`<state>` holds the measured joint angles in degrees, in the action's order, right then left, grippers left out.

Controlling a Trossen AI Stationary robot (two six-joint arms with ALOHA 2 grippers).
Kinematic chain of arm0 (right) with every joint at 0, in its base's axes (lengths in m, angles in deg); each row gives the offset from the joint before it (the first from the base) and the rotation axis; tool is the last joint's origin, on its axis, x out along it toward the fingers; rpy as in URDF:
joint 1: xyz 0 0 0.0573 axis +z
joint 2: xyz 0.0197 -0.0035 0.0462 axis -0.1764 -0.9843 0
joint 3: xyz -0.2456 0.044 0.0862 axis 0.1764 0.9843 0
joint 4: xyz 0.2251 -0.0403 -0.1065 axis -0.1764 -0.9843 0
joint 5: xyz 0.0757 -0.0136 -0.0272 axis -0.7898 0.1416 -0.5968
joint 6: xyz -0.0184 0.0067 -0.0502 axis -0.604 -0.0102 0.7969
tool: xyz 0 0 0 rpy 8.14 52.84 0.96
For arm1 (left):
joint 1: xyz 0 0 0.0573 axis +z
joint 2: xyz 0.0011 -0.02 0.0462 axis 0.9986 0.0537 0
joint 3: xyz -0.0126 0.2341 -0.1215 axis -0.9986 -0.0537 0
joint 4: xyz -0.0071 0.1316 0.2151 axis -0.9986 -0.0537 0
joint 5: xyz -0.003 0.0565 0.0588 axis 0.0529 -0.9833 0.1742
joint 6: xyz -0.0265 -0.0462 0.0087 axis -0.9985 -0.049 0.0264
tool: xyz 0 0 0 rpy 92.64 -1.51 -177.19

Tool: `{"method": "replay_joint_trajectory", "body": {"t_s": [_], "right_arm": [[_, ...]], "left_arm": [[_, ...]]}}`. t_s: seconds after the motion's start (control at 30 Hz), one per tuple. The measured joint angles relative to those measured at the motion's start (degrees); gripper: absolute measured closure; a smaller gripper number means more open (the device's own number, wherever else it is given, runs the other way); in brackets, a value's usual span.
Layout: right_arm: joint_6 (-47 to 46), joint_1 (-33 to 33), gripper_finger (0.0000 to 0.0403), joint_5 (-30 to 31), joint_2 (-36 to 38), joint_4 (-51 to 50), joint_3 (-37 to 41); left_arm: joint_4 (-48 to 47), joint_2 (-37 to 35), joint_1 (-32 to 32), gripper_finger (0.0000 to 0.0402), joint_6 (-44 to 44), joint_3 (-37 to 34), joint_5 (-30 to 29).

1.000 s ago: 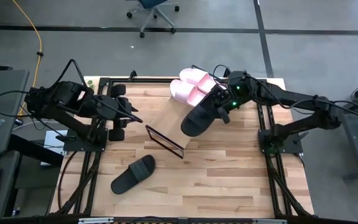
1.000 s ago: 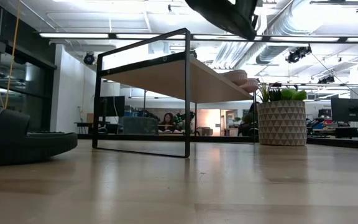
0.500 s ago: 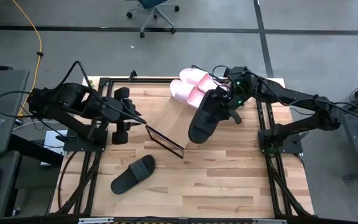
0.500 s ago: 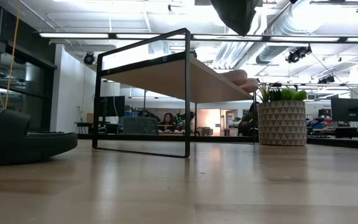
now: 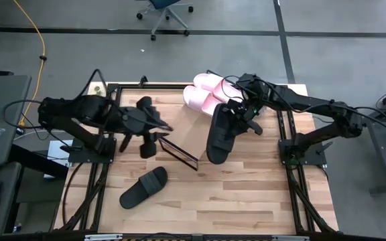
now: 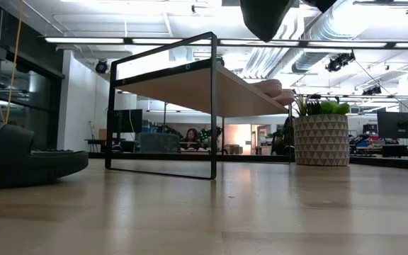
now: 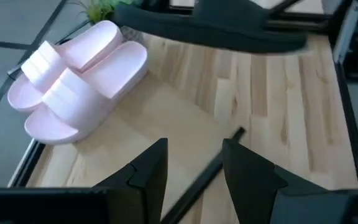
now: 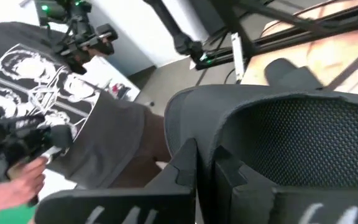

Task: Pick and place slides into the shelf
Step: Put the right black slide on the shelf

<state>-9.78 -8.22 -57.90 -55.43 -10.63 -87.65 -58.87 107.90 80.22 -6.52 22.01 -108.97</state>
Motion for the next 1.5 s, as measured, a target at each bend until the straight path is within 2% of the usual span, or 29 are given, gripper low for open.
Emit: {"method": "replay_joint_trajectory", "body": {"t_s": [0.1,0.23,0.37,0.6,0.8,1.03,1.2,1.5], "right_arm": [[-0.98,1.8,0.0403,-0.21,0.0,1.71,0.0],[-5.08,4.45,0.0403,-2.44,0.04,6.94,0.0],[-9.74,5.87,0.0403,-3.5,0.04,10.75,0.0],[-14.75,7.74,0.0403,-3.38,-0.04,12.88,0.0],[-19.05,8.43,0.0403,-2.8,-0.44,16.75,0.02],[-22.27,8.43,0.0403,-1.82,-0.83,20.31,0.09],[-23.1,8.6,0.0403,-1.83,-1.32,20.5,0.09],[-23.57,9.82,0.0403,-1.79,-2.34,20.46,0.09]], "left_arm": [[0.91,2.05,1.82,0.0261,2.66,-0.04,1.82],[3.91,4.67,3.91,0.0261,14.67,-0.01,6.66],[5.23,6.66,5.64,0.0261,21.92,-0.08,10.57],[10.01,8.01,5.51,0.0261,40.09,-0.13,7.27],[16.5,9.46,5.6,0.0261,55.05,0.02,6.92],[17.38,11.63,5.55,0.0261,64.6,-0.1,6.93],[20.57,13.07,5.58,0.0261,66.78,-0.11,4.88],[25.27,12.94,5.55,0.0261,76.85,-0.02,3.82]]}}
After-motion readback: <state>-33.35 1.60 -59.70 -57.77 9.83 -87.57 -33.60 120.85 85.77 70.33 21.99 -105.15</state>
